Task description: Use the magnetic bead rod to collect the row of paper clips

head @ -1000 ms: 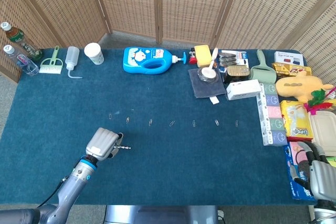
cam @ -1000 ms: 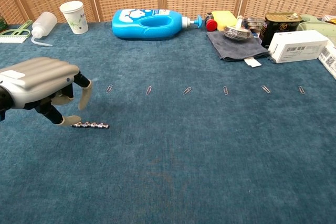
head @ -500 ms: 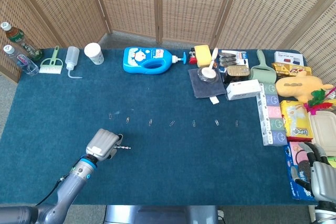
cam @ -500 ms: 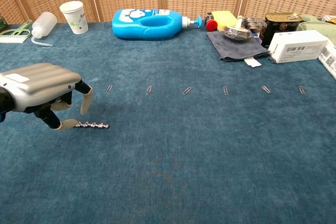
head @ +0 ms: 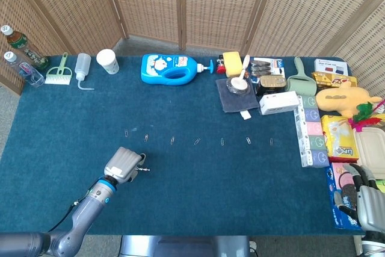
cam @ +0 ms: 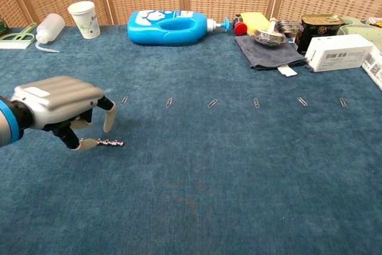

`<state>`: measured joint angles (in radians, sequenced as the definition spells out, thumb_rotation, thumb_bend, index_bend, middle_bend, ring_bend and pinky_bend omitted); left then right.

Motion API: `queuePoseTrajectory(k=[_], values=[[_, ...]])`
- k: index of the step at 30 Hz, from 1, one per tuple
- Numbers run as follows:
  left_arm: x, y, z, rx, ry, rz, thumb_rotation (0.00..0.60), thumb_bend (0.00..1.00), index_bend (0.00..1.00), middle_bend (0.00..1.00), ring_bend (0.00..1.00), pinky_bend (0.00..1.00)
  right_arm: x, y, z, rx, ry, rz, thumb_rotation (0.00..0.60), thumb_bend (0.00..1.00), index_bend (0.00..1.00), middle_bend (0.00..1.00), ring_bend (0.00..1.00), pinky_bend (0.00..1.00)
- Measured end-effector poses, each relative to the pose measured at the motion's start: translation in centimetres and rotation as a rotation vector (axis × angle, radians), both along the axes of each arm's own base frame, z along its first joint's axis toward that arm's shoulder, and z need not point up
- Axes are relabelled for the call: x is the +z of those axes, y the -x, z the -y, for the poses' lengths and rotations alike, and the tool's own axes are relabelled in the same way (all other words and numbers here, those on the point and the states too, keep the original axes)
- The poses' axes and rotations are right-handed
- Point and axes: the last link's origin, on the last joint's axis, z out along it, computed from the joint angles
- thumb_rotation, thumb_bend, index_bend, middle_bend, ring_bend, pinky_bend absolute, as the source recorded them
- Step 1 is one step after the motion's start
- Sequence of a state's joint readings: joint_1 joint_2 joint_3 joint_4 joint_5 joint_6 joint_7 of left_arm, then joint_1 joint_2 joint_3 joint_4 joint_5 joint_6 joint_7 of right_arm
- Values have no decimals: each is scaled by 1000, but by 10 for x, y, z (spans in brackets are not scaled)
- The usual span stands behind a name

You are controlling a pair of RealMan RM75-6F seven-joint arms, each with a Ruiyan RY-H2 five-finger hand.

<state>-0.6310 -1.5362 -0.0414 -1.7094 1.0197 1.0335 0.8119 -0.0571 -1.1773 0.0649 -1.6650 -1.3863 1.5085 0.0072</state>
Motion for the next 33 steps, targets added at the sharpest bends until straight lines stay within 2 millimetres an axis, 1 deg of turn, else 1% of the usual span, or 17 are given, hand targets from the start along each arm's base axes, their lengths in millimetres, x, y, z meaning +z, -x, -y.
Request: queuePoseTrajectory(k=[14, 29, 33], values=[[-20, -13, -4, 6, 32, 31, 600, 316, 445, 1000, 1000, 1000, 1, 2, -3, -15, 5, -1, 600, 395, 192, 188, 93, 410], [-26, -14, -8, 24, 33, 27, 600, 328, 463, 1000, 1000, 1000, 2, 7, -9, -42, 11, -1, 600, 395, 192, 188, 93, 410], [-28, -13, -8, 28, 38, 22, 600, 345, 472, 1000, 1000, 1000, 3, 7, -10, -46, 13, 0, 600, 395, 192, 188, 93, 410]])
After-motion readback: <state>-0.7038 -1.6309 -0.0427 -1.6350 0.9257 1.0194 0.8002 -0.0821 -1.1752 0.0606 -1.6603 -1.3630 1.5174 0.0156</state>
